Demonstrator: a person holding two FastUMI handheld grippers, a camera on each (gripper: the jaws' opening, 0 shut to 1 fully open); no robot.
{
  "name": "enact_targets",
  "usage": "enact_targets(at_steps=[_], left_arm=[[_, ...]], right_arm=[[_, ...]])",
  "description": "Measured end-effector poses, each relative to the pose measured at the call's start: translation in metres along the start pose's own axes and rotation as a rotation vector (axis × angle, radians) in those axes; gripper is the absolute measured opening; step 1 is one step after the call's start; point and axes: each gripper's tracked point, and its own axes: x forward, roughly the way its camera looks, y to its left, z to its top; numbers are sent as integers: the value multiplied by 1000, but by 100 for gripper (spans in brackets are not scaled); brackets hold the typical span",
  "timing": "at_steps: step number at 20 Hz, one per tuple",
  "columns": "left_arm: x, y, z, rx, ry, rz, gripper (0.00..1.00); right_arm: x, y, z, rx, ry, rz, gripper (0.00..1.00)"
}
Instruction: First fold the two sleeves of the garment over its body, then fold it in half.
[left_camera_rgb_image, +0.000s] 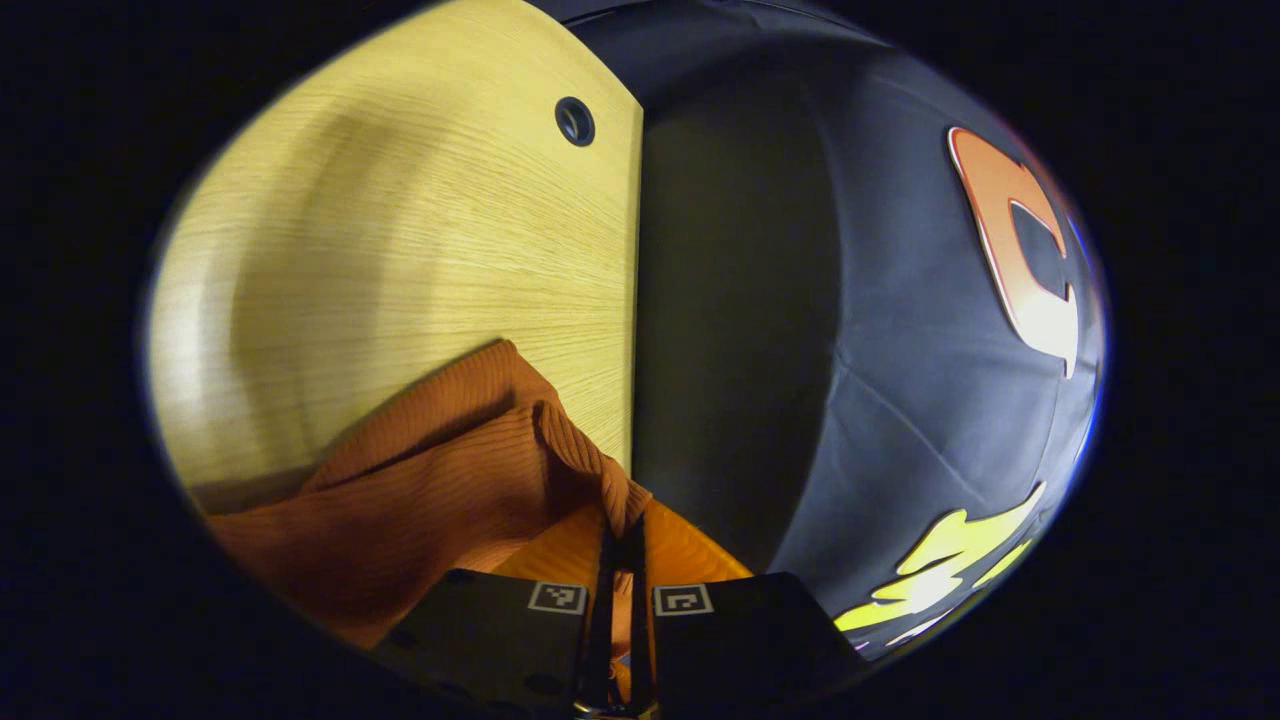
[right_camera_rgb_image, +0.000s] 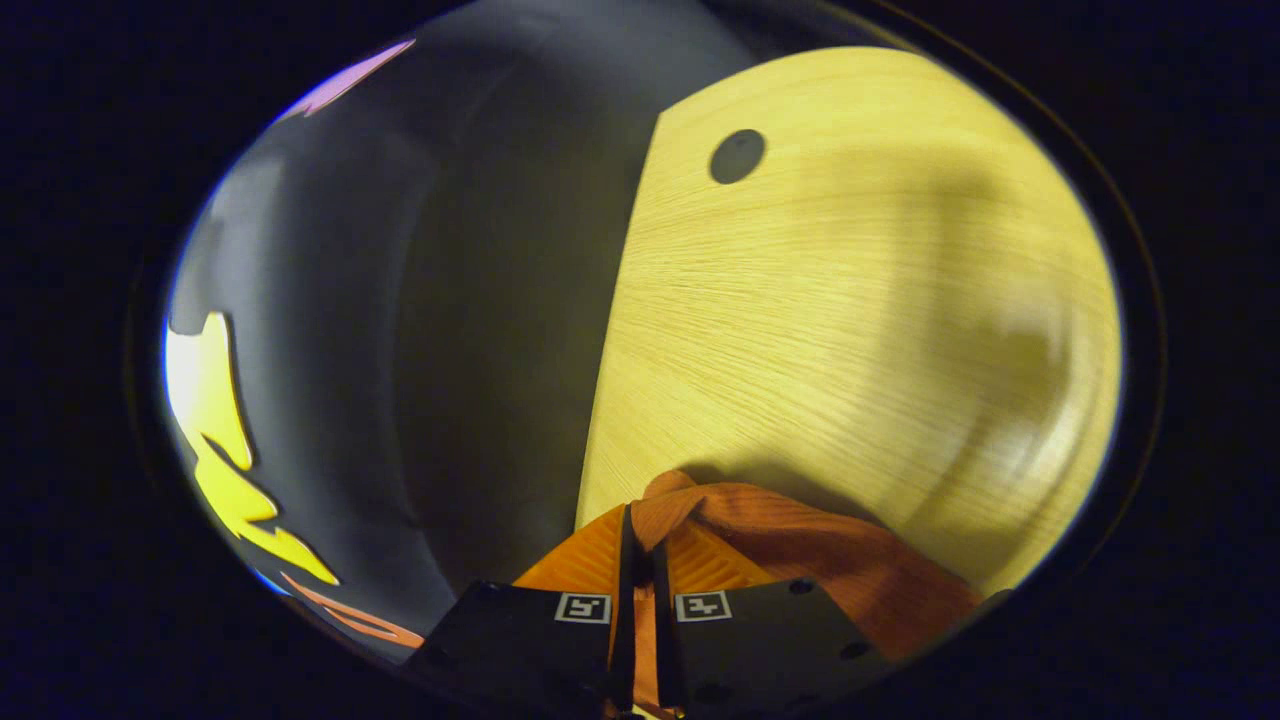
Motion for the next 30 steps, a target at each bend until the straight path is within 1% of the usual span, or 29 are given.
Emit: enact_targets(at_steps=[1, 2, 3, 5, 6, 7, 8, 9, 10, 11, 12, 13, 14, 15, 16, 17, 18, 19, 20, 21, 22, 23, 25, 26, 27, 28, 29, 30], left_arm=[[-1, 1, 1, -13, -10, -1, 11], [-1, 3, 3, -13, -21, 4, 12], [-1, 0, 3, -12, -20, 0, 14], [-3, -5, 4, -2, -17, -1, 14], [-4, -6, 6, 3, -21, 0, 0], [-5, -9, 8, 4, -26, -6, 16], [-7, -12, 11, 2, -36, -4, 19], [-6, -12, 12, 6, -39, 2, 35], [-9, -11, 12, 19, -38, 10, 51], [-7, -10, 12, 29, -33, 19, 67], [-8, -11, 11, 31, -30, 22, 68], [-10, -14, 12, 34, -33, 22, 87], [-11, -17, 13, 35, -39, 16, 78], [-16, -20, 14, 36, -41, 13, 84], [-18, -25, 13, 50, -41, 10, 91], [-20, -29, 12, 70, -34, 11, 97], [-27, -34, 11, 87, -26, 9, 97], [-31, -42, 11, 98, -20, -2, 97], [-36, -51, 11, 108, -20, -13, 97], [-42, -59, 11, 121, -22, -28, 98], [-49, -68, 10, 137, -22, -40, 98], [-58, -77, 7, 168, -15, -47, 98], [-78, -91, 4, 267, -10, -48, 98], [-91, -99, 4, 331, -14, -54, 100], [-104, -105, 6, 404, -22, -55, 98], [-118, -112, 5, 478, -30, -56, 98], [-131, -116, 3, 556, -29, -43, 98], [-146, -120, -2, 634, -18, -34, 98]], right_arm=[[2, 5, -6, 19, 18, 22, 9], [-3, 10, -11, 9, 37, 52, 12], [-5, 13, -10, -11, 32, 64, 12], [-5, 20, -11, -52, 38, 67, 2], [-5, 21, -15, -69, 44, 65, 12], [-5, 25, -17, -78, 47, 71, 12], [-6, 27, -16, -93, 51, 64, 17], [-7, 30, -14, -108, 48, 52, 23], [-8, 32, -17, -115, 47, 45, 23], [-10, 38, -19, -108, 51, 54, 32], [-11, 43, -24, -103, 61, 58, 36], [-11, 47, -26, -101, 69, 60, 42], [-15, 49, -28, -107, 69, 56, 60], [-17, 54, -28, -113, 74, 64, 78], [-22, 62, -32, -123, 83, 73, 90], [-26, 68, -34, -144, 85, 77, 90], [-30, 76, -36, -166, 90, 84, 84], [-36, 86, -41, -195, 100, 96, 91], [-47, 98, -46, -230, 107, 114, 84], [-56, 108, -51, -281, 109, 125, 84], [-66, 120, -54, -338, 108, 143, 91], [-79, 135, -60, -403, 115, 165, 91], [-109, 162, -74, -560, 114, 198, 91], [-126, 173, -77, -649, 93, 213, 91], [-144, 184, -79, -730, 75, 227, 91], [-160, 194, -80, -789, 62, 235, 91], [-181, 203, -86, -820, 48, 248, 95], [-200, 214, -90, -856, 24, 273, 90]])
